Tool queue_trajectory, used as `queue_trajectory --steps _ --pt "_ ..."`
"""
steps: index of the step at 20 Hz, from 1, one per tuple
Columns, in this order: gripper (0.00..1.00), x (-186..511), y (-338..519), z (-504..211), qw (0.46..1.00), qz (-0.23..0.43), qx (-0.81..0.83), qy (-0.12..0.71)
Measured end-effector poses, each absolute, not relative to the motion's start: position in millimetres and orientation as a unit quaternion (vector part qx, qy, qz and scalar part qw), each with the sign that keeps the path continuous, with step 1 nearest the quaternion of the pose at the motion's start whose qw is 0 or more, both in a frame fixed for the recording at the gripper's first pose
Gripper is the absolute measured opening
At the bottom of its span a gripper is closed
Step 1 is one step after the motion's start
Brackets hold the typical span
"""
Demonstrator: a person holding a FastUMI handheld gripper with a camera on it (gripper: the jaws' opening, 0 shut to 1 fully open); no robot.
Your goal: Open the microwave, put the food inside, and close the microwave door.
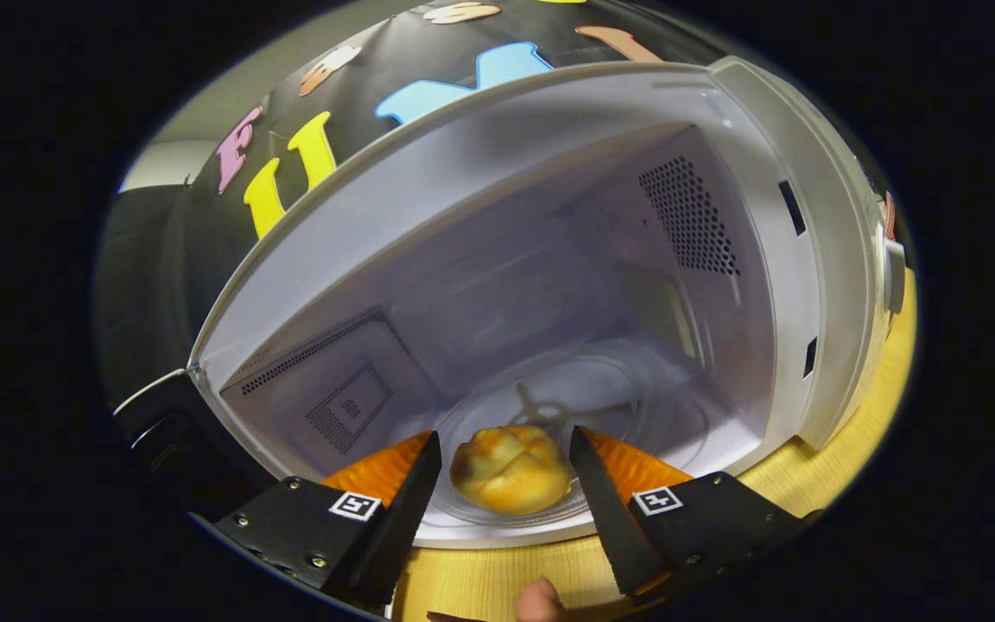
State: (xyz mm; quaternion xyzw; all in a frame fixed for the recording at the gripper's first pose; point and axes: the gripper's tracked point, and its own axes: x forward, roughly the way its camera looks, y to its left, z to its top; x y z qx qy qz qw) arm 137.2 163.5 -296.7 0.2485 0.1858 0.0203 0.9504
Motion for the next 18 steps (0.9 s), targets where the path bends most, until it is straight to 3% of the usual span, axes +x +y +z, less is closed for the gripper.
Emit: queue_trajectory --steps 11,18 --pt "0.90 85.3 187.4 -240.2 0.947 0.098 0.238 0.192" --pt "0.90 -15.7 218.8 -117.8 0.943 0.212 0.233 0.112"
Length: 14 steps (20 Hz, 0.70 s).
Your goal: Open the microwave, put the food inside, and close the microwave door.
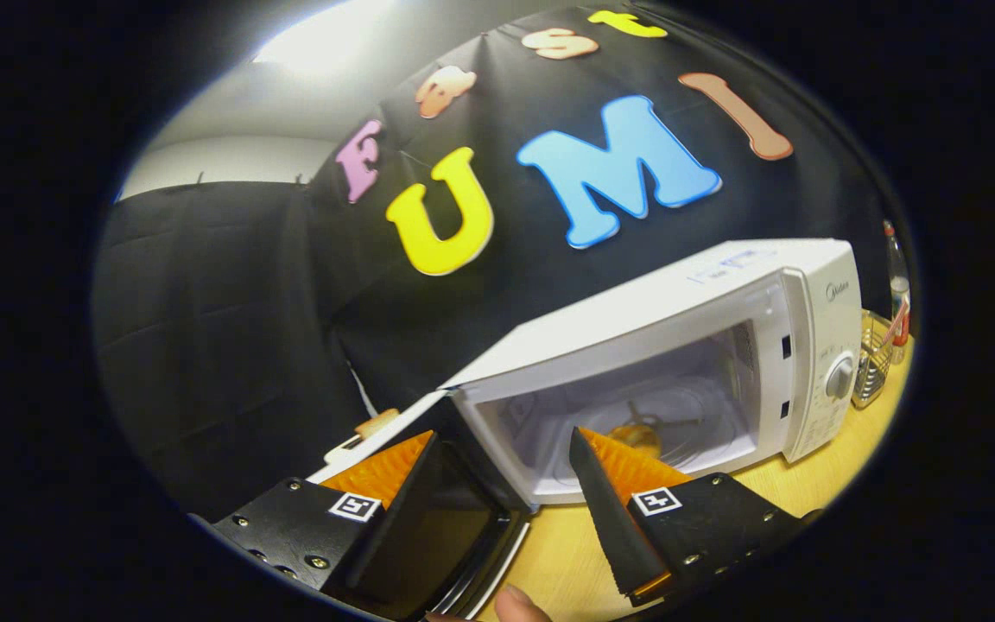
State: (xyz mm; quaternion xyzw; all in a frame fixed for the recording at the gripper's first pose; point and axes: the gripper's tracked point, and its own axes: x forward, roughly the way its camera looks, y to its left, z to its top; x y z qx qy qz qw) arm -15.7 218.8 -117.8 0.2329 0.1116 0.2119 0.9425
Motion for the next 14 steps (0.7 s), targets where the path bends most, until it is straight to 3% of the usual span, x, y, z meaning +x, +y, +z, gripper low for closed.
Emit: queue_trajectory --steps 7,14 --pt "0.90 -168.0 289.6 -14.5 0.916 0.347 0.203 -0.008" --pt "0.90 -253.4 378.3 -37.1 0.900 0.415 0.131 -0.003"
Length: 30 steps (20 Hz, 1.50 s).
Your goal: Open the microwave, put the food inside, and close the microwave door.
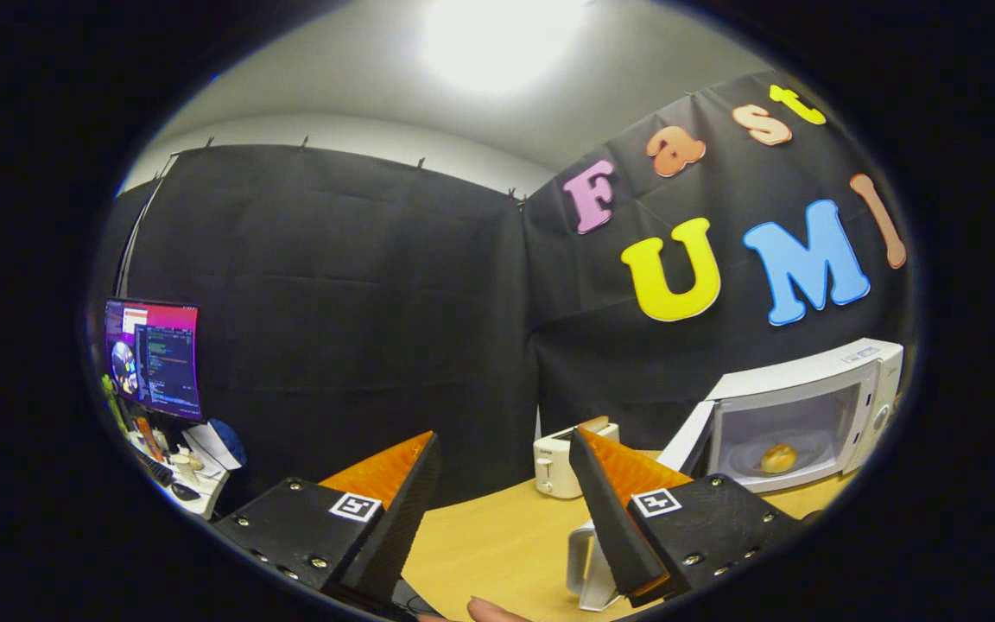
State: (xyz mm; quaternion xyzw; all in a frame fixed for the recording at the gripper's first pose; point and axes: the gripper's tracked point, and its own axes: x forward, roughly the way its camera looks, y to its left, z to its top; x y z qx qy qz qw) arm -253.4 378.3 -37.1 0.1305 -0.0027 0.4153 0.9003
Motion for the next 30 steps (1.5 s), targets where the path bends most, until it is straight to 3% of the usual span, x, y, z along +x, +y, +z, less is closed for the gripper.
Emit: queue_trajectory --steps 6,9,13,14,16,17,30 --pt "0.85 -245.4 413.8 -109.1 0.930 0.365 0.045 0.007" --pt "0.58 -238.6 418.5 -144.1 0.937 0.344 0.029 0.043" --pt "0.34 -216.9 412.5 -169.7 0.949 0.311 0.000 0.056" --pt "0.34 -210.3 411.8 -176.8 0.951 0.302 -0.008 0.061" --pt "0.05 -209.1 400.9 -189.5 0.954 0.290 -0.019 0.070" --pt "0.02 -204.7 408.2 -202.6 0.953 0.292 -0.021 0.080" --pt "0.01 -159.9 301.8 -198.4 0.975 0.208 -0.036 0.075"
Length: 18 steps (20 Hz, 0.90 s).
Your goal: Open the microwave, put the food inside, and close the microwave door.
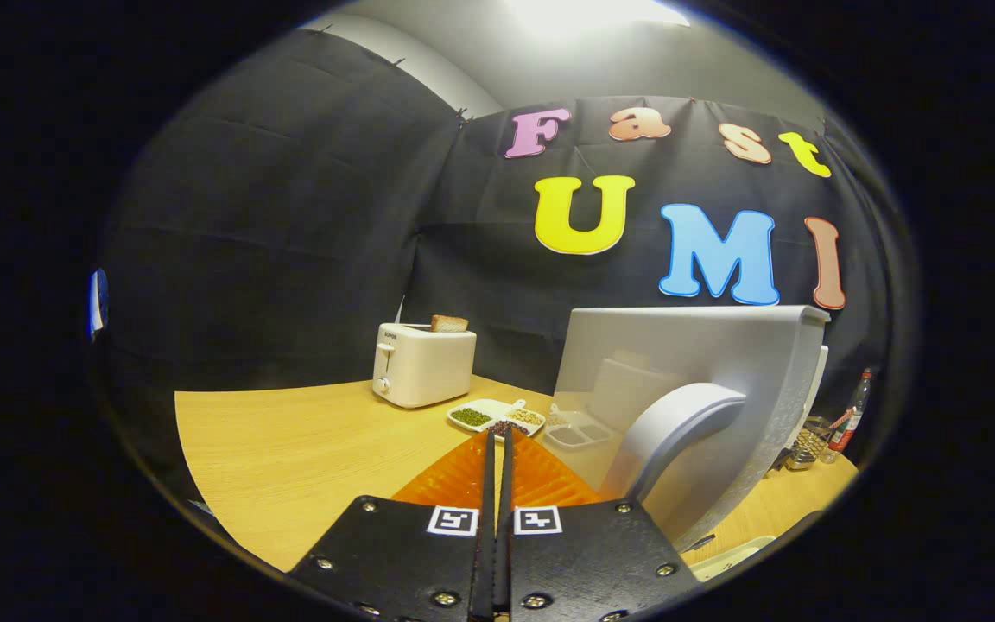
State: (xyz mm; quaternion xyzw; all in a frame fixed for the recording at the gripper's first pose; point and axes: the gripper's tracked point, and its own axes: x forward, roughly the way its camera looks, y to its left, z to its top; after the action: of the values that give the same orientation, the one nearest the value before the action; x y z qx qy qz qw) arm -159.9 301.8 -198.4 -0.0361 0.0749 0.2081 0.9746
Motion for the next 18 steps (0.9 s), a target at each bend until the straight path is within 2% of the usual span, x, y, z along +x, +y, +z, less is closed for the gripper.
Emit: queue_trajectory --steps 18 --pt "0.01 -42.2 132.5 -219.9 0.992 0.055 -0.033 0.104"
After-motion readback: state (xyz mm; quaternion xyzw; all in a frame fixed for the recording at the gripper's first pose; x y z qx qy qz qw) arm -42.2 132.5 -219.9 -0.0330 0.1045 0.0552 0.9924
